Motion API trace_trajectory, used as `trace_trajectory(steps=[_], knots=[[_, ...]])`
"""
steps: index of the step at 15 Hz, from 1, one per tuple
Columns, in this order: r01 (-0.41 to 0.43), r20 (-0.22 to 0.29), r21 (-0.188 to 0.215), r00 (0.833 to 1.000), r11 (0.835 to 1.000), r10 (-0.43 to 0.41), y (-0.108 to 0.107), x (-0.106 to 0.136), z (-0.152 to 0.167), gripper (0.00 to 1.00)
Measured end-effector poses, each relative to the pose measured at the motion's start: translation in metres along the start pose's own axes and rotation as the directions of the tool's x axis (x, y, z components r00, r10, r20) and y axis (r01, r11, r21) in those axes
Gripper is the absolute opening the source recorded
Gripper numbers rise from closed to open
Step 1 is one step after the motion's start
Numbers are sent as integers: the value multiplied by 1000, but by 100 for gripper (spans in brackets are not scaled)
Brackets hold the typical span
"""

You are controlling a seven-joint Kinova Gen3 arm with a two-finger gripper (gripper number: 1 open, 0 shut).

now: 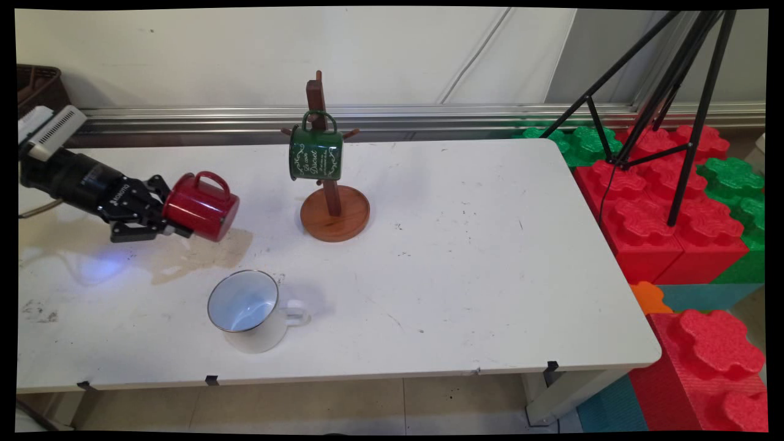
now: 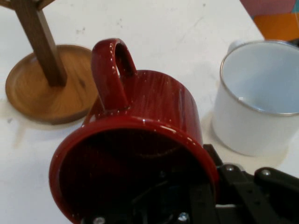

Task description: Place the picked object on the table

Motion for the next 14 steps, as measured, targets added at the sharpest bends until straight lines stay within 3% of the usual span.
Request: trace_trajectory(steps=[7,14], knots=[[-27,100,15,995,1000,26,2,5,-26,0],[-85,204,9,976,996,82,8,9,-40,0]])
